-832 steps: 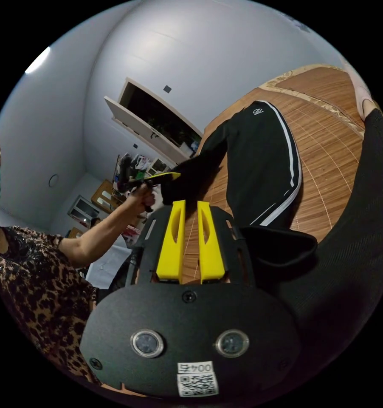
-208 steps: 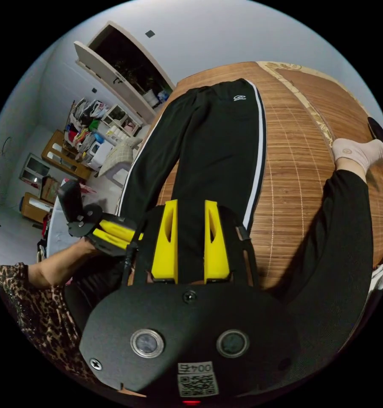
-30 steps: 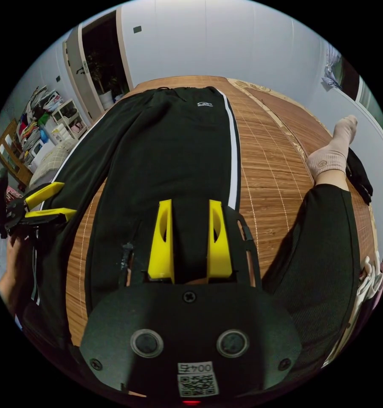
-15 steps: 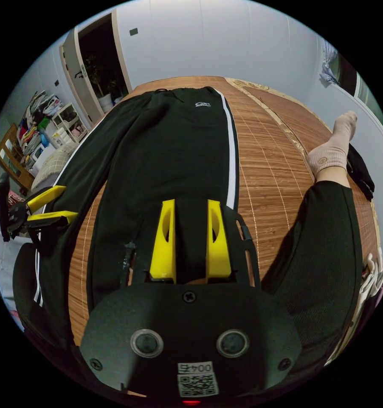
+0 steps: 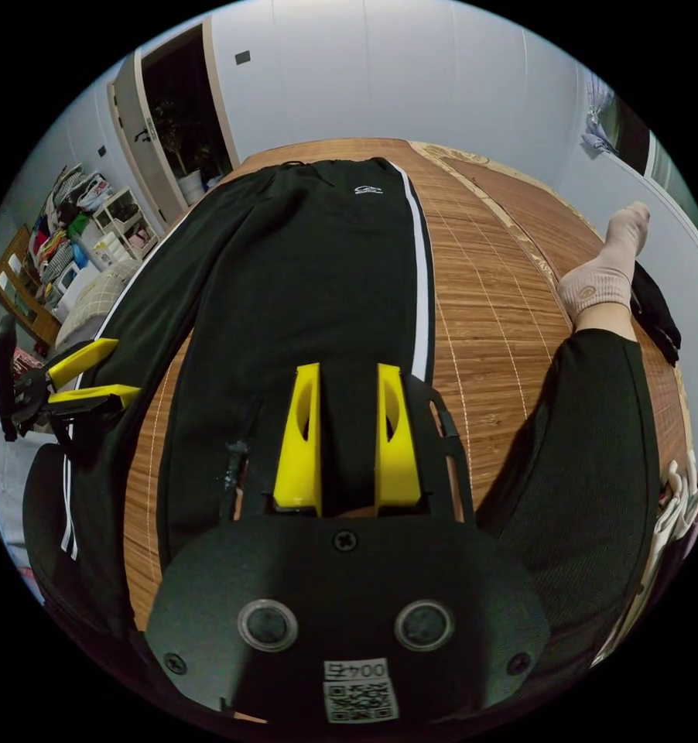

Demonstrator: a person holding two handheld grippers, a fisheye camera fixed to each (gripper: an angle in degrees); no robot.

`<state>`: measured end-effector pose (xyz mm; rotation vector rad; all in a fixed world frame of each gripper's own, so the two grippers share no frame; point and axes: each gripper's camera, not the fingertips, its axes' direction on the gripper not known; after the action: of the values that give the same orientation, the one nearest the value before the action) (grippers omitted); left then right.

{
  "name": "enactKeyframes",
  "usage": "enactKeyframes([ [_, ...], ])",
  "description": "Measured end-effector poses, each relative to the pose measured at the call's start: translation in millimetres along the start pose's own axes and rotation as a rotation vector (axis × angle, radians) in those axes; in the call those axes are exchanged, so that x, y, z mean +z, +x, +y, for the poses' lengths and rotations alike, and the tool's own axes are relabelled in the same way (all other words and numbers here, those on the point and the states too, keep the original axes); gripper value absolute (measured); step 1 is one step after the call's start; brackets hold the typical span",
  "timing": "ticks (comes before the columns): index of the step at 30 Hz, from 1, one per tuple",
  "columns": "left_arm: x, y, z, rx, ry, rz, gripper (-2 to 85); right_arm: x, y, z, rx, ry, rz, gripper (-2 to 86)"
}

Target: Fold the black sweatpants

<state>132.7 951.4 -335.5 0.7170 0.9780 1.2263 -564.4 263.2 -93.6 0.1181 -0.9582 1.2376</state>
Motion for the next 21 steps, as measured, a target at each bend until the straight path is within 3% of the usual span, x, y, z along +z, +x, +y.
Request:
enactKeyframes([
  [21, -2.0, 3.6, 0.2, -0.001, -0.002, 0.000, 24.7, -5.1, 1.5, 0.5, 0.012, 0.000, -0.006, 10.9],
])
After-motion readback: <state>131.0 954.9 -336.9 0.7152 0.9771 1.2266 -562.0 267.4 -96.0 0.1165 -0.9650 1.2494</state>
